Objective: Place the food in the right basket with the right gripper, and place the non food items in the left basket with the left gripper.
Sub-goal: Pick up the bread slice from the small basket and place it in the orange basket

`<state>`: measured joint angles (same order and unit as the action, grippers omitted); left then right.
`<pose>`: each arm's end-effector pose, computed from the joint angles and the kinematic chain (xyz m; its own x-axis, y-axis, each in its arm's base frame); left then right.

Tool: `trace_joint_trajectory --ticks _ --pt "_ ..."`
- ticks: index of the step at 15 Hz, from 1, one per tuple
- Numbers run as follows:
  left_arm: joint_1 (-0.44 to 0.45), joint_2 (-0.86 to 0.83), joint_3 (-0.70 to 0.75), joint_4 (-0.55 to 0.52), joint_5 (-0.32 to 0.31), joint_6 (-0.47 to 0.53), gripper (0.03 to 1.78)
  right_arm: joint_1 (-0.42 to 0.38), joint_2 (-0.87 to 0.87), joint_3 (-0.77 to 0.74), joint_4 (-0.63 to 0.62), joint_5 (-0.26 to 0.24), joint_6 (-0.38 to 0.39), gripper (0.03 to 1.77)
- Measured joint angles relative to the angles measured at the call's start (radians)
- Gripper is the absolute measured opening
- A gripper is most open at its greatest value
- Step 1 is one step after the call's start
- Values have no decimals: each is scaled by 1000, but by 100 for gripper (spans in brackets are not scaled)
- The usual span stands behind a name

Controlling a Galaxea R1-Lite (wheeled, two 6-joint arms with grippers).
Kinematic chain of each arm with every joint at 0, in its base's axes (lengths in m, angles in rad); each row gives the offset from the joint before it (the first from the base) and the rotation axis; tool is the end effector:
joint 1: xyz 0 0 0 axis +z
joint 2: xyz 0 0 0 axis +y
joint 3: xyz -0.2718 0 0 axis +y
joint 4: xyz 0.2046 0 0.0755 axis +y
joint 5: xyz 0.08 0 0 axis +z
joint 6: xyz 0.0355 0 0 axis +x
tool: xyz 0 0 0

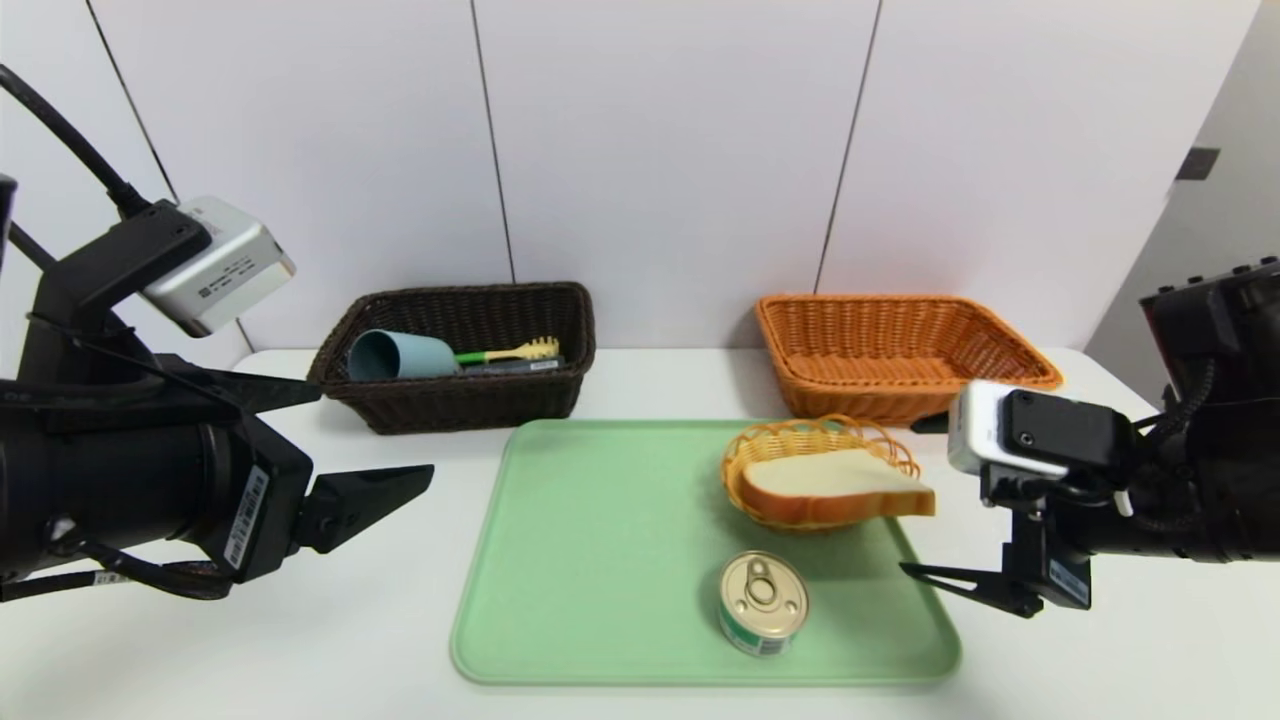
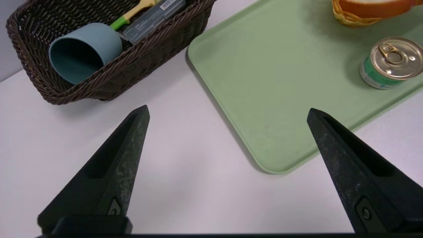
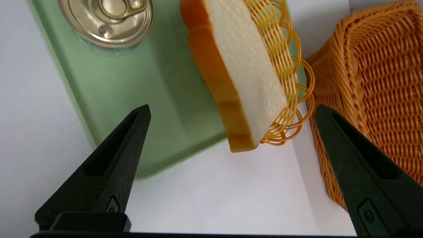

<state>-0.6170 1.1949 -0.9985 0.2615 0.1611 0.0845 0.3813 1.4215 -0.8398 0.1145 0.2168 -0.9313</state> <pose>0.1818 -0.1220 0.2361 0.8149 -0.3814 -0.4363 0.4826 0.8635 0.1464 0.2385 0.1038 0.1459 0.6155 0.4785 -0.6263 -0.7859 0.3128 -0.5333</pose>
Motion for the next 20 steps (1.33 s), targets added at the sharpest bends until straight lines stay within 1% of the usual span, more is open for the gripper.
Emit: trace_joint_trajectory --ticks 2,4,7,9,10,12,20 --pt "-5 3 15 -40 -4 0 169 3 25 3 -7 -21 -9 171" --pt "-8 5 36 -72 -17 -1 169 3 50 1 -15 -31 -9 171" --pt "-9 9 50 -77 -22 -2 169 3 94 -3 -76 -41 -7 171" --pt "-9 13 52 -78 -22 -2 169 5 129 -3 -148 -80 -7 171" --pt "-9 15 52 -81 -23 -2 169 7 145 -3 -172 -89 -7 171" --pt "-9 18 52 -91 -24 -2 169 9 170 -8 -179 -107 -6 171" --pt "-13 34 51 -96 -23 -2 169 8 194 -59 -178 -107 0 171"
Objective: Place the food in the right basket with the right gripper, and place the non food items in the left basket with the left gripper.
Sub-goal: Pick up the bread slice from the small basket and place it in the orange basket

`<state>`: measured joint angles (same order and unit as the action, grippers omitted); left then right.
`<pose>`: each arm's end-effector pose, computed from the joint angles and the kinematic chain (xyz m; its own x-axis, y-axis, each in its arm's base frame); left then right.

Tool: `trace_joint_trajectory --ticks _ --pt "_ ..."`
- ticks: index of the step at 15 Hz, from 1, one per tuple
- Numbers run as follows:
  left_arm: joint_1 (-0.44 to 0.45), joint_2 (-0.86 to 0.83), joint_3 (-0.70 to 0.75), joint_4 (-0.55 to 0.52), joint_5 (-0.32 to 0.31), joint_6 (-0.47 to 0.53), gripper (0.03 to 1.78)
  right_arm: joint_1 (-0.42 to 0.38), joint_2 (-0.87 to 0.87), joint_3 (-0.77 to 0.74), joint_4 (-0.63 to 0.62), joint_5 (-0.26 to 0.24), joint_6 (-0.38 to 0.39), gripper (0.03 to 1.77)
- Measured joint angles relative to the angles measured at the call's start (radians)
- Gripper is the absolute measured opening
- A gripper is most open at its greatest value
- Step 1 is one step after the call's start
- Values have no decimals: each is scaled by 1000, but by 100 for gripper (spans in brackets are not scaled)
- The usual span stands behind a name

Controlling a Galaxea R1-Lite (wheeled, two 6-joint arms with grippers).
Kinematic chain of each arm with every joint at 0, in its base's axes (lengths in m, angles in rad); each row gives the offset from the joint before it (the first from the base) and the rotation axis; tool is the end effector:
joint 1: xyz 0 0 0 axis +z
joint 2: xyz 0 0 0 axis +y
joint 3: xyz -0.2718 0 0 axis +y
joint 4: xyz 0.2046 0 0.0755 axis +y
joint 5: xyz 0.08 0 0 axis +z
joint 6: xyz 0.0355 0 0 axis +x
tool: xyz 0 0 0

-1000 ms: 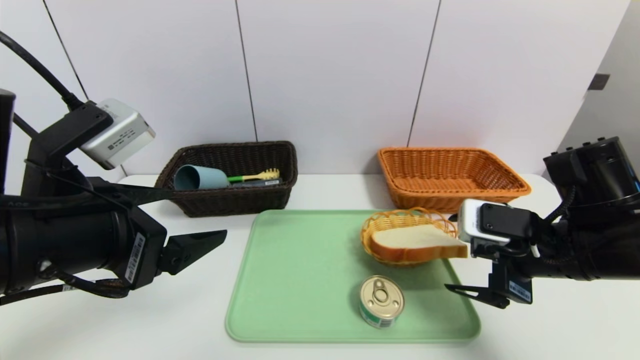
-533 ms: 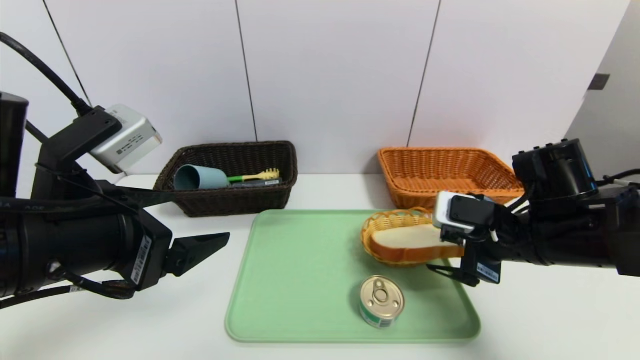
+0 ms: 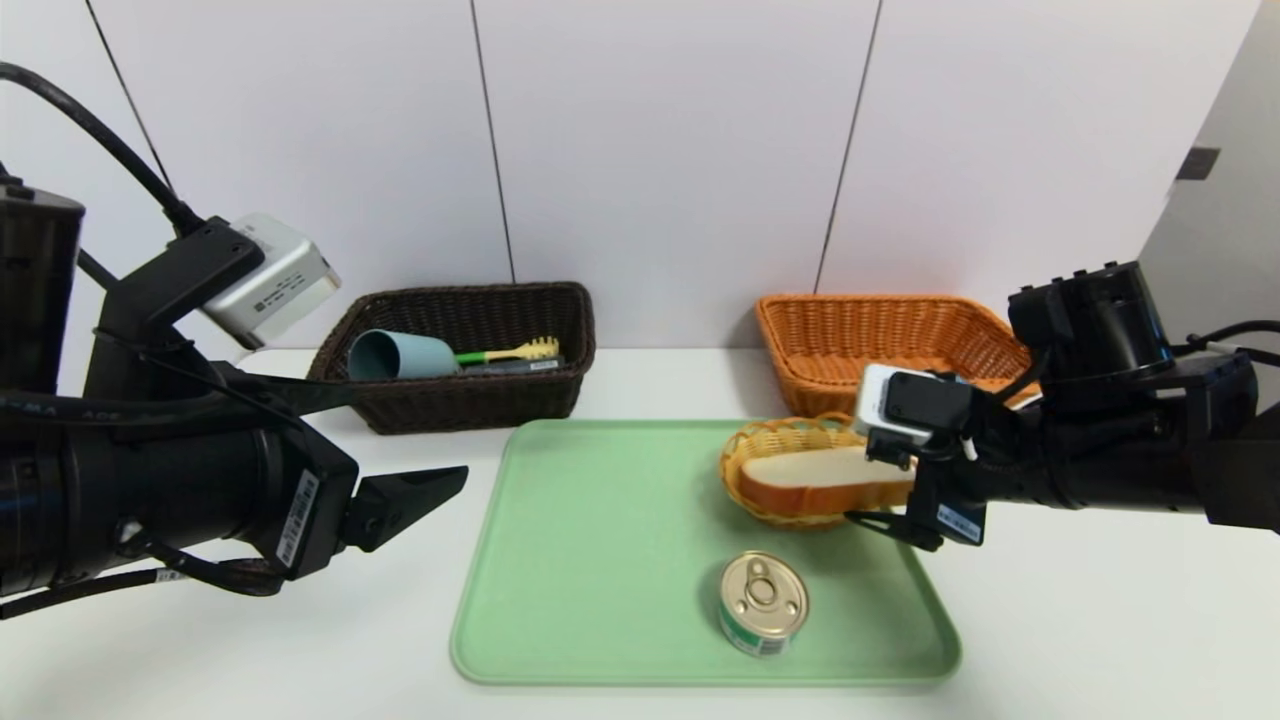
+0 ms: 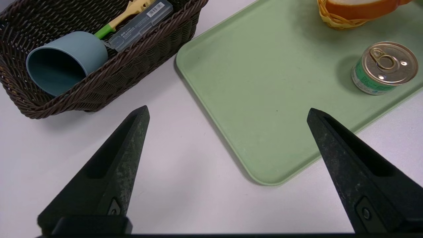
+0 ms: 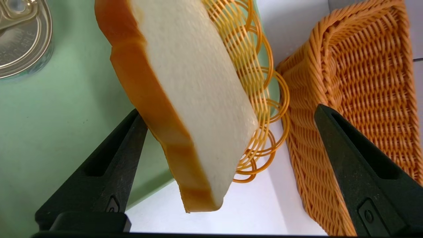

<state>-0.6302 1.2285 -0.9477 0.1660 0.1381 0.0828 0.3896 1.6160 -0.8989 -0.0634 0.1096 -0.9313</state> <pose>0.1888 -0.1317 0.2221 0.8028 -0.4152 -0.4280 0.5106 0.8493 0.1339 0.2831 0.1204 0.1239 0.6884 0.4009 -0.6045 -0.7246 0.3437 -0.5973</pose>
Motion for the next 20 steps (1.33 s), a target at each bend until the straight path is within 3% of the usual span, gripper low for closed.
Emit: trace_joint_trajectory --ticks 20 --pt "-1 2 0 0 0 -1 169 0 -2 -15 0 -3 7 171"
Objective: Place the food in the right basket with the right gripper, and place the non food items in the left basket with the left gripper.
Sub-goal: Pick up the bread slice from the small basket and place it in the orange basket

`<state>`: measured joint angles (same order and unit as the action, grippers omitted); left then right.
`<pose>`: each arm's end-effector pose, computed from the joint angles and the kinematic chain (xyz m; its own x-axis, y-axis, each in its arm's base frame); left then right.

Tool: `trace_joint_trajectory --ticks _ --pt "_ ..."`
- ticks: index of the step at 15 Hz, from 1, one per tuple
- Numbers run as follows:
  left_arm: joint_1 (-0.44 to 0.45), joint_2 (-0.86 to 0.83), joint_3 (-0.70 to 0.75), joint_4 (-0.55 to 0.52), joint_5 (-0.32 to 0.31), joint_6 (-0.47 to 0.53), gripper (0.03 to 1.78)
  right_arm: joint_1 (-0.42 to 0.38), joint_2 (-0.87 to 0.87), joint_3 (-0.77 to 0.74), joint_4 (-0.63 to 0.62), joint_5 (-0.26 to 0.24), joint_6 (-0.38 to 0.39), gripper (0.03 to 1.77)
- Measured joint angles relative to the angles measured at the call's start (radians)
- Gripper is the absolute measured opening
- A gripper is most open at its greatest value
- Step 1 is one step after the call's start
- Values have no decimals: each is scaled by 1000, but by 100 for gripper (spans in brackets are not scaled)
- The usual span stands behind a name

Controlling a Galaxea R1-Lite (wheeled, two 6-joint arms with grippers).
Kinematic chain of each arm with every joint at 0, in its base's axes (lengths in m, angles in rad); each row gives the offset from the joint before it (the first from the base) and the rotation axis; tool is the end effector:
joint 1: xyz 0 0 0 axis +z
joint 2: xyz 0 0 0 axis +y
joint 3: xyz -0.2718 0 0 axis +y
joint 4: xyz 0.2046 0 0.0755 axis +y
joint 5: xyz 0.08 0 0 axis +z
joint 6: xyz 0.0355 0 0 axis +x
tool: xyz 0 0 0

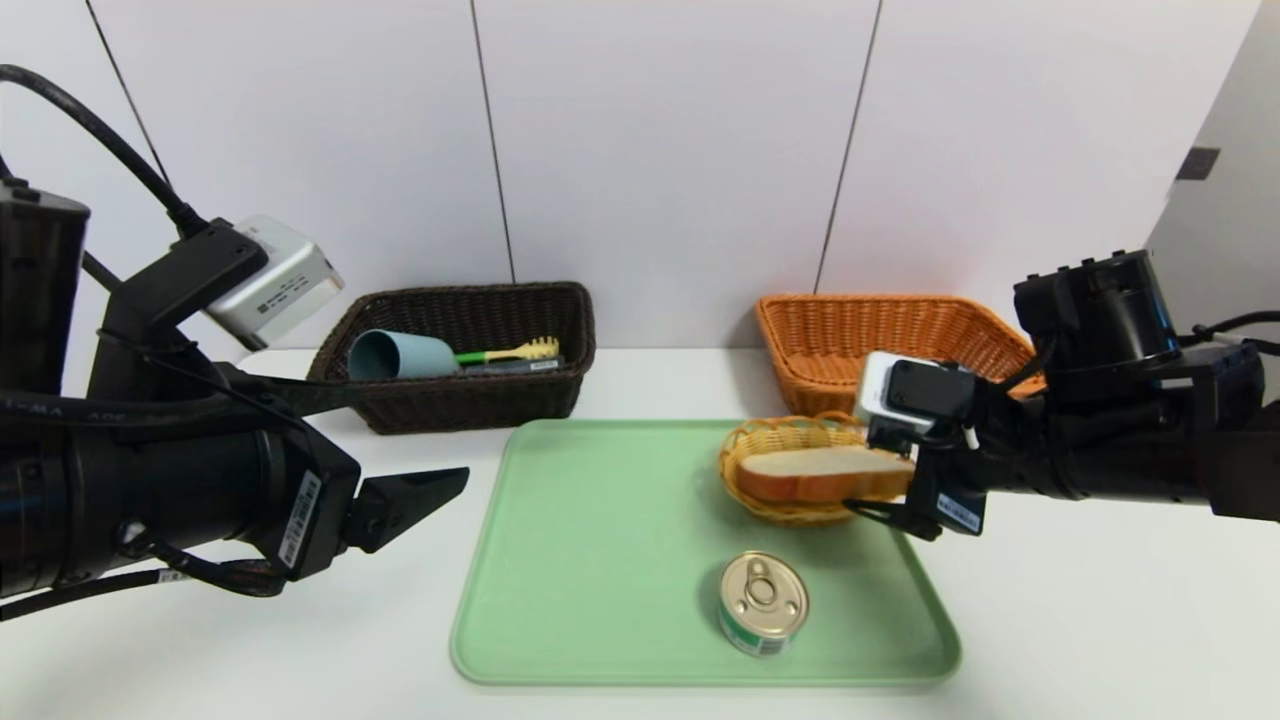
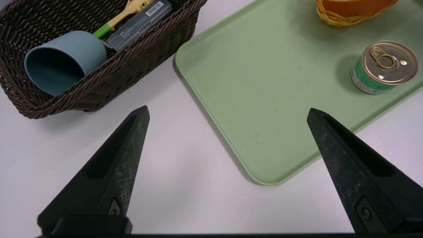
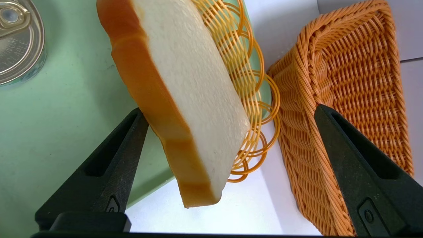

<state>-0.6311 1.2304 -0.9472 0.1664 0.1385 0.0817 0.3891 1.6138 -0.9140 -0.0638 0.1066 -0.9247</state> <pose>0.1890 -0.1321 0.2215 0.8016 -0.4148 -0.4304 0.5110 0.8492 0.1333 0.2850 0.1209 0.1290 0.6998 0.4019 -0.5906 -0.7136 0.3544 -0.6043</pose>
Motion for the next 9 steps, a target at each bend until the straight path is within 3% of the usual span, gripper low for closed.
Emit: trace_joint_trajectory --ticks 6,9 --pt "0 1 0 0 0 -1 169 0 24 -16 -2 -2 1 171" --pt "0 1 0 0 0 -1 169 0 29 -19 -1 -2 3 128"
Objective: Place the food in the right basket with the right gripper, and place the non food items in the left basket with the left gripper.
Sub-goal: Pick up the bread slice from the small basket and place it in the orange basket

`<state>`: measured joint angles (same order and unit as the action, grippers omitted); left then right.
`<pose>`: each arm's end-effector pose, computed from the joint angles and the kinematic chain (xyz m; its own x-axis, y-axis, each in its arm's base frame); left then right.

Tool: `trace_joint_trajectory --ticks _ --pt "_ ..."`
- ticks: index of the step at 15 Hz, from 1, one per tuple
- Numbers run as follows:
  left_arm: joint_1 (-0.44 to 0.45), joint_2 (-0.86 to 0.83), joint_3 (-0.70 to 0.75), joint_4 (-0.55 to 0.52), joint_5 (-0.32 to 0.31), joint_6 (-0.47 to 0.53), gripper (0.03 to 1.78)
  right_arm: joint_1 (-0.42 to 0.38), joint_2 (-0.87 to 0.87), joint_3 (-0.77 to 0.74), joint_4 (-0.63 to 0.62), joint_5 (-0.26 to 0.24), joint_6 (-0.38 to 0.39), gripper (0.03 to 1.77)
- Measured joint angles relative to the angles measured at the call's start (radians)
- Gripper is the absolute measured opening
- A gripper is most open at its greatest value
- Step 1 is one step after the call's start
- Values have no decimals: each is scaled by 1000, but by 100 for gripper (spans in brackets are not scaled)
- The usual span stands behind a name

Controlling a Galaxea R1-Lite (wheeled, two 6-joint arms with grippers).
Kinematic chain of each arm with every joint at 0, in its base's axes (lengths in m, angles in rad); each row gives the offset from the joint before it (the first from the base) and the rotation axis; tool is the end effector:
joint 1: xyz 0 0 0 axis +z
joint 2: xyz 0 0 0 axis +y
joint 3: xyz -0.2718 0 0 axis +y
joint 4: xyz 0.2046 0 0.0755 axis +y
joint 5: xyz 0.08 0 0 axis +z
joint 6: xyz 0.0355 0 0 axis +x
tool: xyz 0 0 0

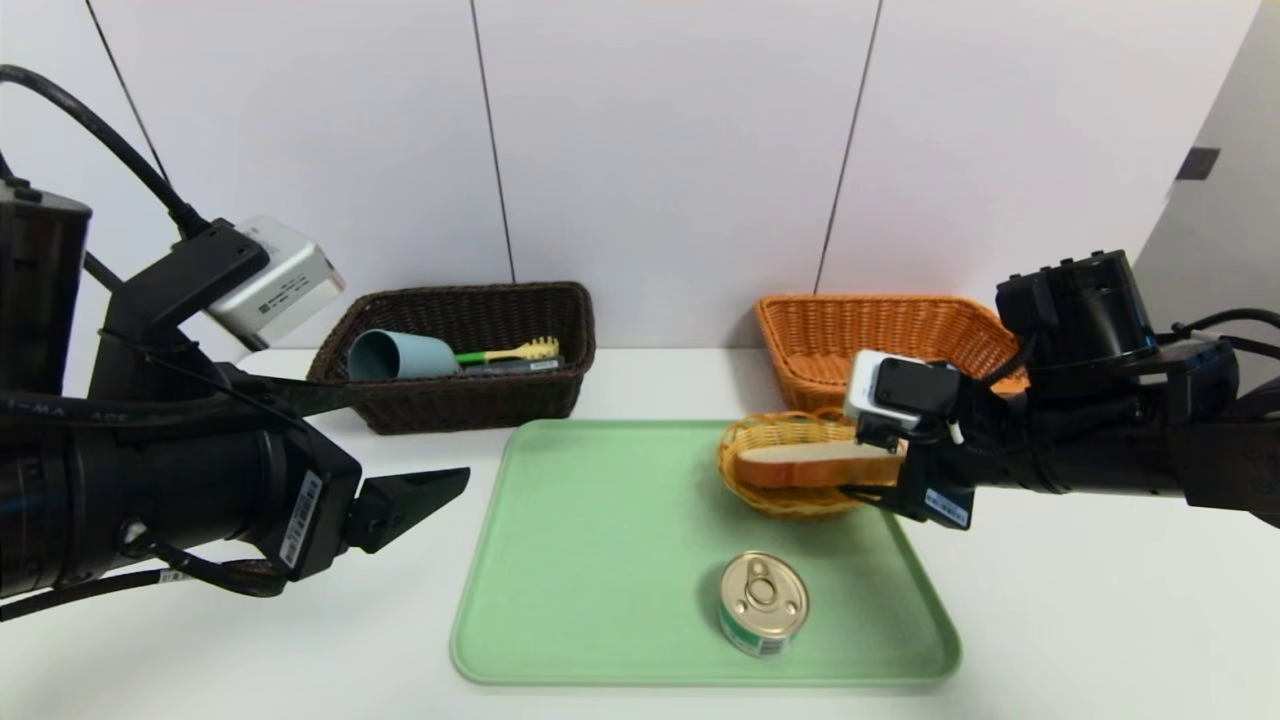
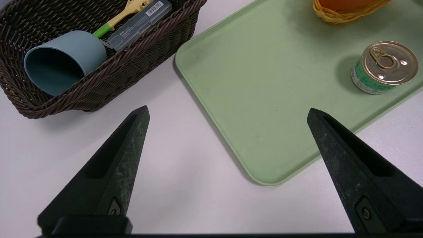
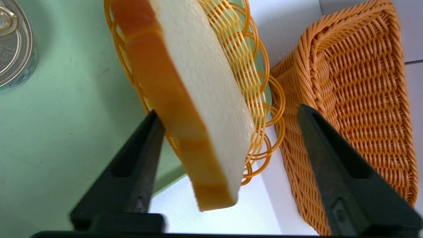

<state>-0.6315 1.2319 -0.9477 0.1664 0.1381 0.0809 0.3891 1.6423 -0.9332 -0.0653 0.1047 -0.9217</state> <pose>0.1892 -0.1324 0.2213 0.8009 -0.4153 -0.4314 0.5115 0.8490 0.1325 0.2911 0.1233 0.1260 0.6963 0.3985 -0.5970 -0.7172 0.3557 -0.5992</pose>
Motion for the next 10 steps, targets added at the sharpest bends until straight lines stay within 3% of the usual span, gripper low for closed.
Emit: trace_joint_trajectory --ticks 4,5,6,10 --pt "0 1 0 0 0 0 169 4 -2 1 0 4 15 80" --pt "0 1 0 0 0 0 169 4 -3 3 0 6 15 60" --pt "0 1 0 0 0 0 169 6 -3 5 1 7 16 8" --pt "0 1 0 0 0 0 169 18 -8 8 2 10 21 7"
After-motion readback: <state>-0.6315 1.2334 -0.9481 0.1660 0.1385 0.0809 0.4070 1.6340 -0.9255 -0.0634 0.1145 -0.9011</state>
